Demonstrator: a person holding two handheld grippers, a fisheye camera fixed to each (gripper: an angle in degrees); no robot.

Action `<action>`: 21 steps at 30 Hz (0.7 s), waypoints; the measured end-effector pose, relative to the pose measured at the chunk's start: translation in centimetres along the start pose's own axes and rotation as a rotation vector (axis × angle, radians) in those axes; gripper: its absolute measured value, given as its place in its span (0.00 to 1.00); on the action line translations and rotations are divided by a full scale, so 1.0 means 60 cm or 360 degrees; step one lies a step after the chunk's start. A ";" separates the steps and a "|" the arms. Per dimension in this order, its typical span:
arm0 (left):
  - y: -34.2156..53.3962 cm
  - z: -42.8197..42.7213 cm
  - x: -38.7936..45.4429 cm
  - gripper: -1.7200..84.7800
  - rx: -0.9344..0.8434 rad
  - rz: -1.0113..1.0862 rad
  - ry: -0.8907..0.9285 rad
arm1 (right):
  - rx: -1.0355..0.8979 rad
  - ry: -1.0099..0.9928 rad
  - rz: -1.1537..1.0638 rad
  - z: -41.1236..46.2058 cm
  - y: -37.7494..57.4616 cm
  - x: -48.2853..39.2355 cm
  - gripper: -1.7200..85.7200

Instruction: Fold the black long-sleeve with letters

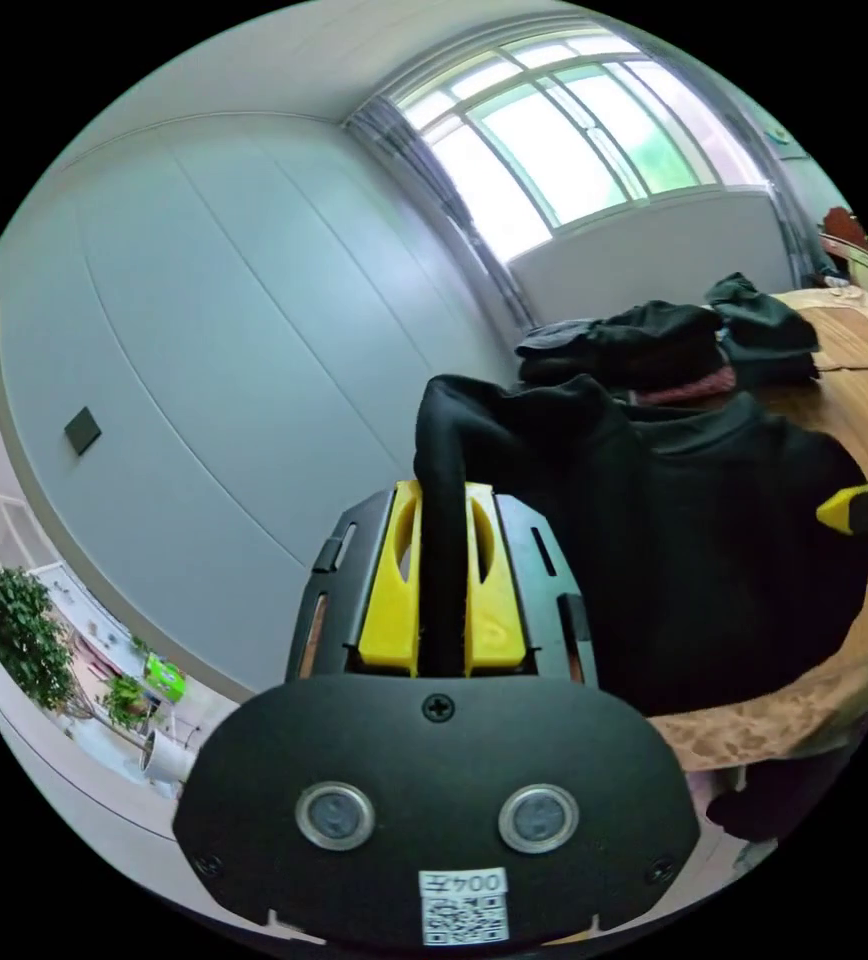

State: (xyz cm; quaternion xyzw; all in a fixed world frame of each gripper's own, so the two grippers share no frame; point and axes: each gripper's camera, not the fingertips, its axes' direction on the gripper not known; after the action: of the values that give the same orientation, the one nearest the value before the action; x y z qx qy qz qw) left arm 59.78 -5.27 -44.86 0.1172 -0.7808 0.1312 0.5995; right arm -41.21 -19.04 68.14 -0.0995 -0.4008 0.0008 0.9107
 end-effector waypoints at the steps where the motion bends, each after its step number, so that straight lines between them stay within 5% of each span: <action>1: 0.000 0.059 -0.014 0.08 -0.0027 -0.0014 0.0020 | -0.0008 0.0058 0.0003 0.029 -0.003 0.005 0.11; 5: 0.053 0.261 -0.016 0.07 -0.0333 -0.0146 0.0142 | -0.0194 0.0318 0.0289 0.216 0.034 0.089 0.11; 8: 0.104 0.244 -0.036 0.04 -0.0104 -0.0546 -0.0232 | -0.0139 0.0242 0.0358 0.247 0.058 0.119 0.12; 12: 0.141 0.237 -0.039 0.03 -0.0097 -0.0729 -0.0012 | -0.0165 0.0171 0.0434 0.245 0.034 0.109 0.12; 17: 0.132 0.287 0.189 0.03 -0.0299 -0.0235 0.0503 | -0.0227 0.0323 0.0403 0.274 0.038 0.083 0.13; 21: 0.153 0.316 0.279 0.03 -0.0403 -0.0063 0.0341 | -0.0151 0.0412 0.0206 0.166 0.040 0.015 0.10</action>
State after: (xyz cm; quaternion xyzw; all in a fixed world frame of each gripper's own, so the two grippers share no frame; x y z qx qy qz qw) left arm 35.22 -3.65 -33.94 0.0416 -0.7203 0.0317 0.6917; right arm -47.68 -14.83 74.93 -0.1673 -0.2724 0.0276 0.9471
